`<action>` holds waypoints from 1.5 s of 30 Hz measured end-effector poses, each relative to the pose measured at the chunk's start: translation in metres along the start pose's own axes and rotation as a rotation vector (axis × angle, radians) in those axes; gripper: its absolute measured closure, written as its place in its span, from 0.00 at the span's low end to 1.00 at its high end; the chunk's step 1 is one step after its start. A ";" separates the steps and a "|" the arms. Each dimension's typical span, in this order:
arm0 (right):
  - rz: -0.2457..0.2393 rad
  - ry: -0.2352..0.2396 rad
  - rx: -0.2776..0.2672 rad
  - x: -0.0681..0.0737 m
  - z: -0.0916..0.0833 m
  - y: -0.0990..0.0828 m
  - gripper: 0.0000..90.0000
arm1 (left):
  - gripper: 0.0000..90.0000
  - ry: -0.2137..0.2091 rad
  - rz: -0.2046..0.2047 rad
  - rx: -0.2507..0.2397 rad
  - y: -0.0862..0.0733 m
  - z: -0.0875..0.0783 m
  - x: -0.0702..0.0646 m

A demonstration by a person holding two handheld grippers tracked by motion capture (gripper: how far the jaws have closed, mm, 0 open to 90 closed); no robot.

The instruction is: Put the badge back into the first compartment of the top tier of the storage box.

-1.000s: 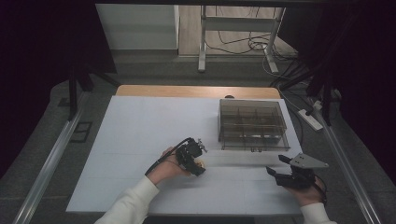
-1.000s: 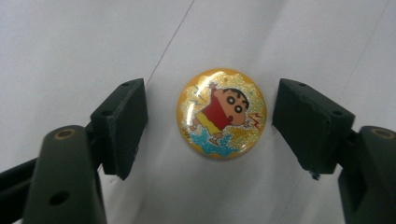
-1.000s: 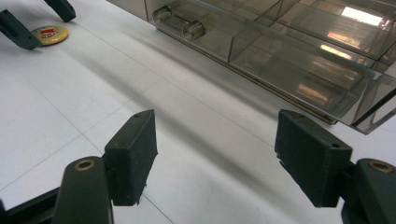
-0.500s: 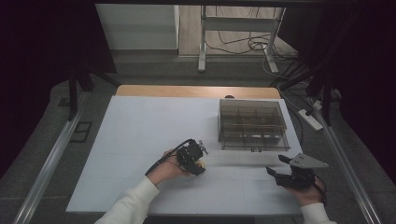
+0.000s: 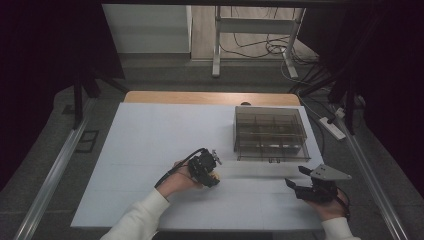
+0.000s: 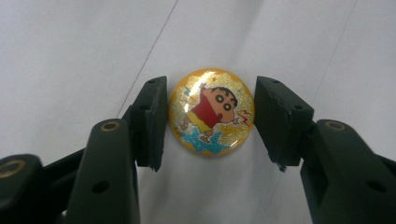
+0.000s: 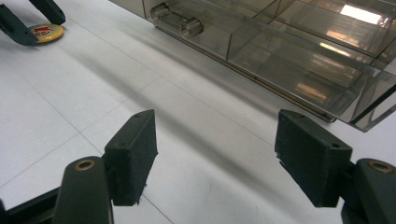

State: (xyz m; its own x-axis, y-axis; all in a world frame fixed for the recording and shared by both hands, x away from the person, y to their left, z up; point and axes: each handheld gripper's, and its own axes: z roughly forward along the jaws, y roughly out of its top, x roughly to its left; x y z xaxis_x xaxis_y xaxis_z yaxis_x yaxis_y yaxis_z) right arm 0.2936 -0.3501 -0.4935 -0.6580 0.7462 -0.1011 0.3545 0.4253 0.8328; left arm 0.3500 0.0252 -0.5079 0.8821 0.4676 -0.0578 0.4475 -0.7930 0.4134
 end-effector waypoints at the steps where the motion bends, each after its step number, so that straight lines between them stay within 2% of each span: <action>1: 0.000 0.000 0.001 0.000 0.000 0.000 0.32 | 0.52 0.000 -0.001 -0.002 0.000 -0.001 0.000; 29: 0.003 0.001 0.004 0.000 0.001 -0.001 0.32 | 0.52 0.005 -0.030 -0.066 -0.003 -0.015 0.006; 34: 0.004 0.004 0.006 0.000 0.002 -0.001 0.32 | 0.52 0.009 -0.039 -0.088 -0.004 -0.021 0.008; 37: 0.006 0.004 0.005 0.000 0.002 -0.001 0.32 | 0.52 -0.005 -0.045 -0.110 -0.004 -0.026 0.009; 45: 0.007 0.005 0.010 0.001 0.002 -0.001 0.31 | 0.52 0.003 -0.057 -0.152 -0.005 -0.036 0.011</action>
State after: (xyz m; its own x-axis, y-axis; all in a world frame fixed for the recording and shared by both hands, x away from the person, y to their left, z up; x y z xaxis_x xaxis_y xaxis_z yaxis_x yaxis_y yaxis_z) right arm 0.2945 -0.3489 -0.4953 -0.6589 0.7465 -0.0929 0.3655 0.4256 0.8278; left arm 0.3522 0.0484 -0.4783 0.8552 0.5117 -0.0829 0.4696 -0.6970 0.5420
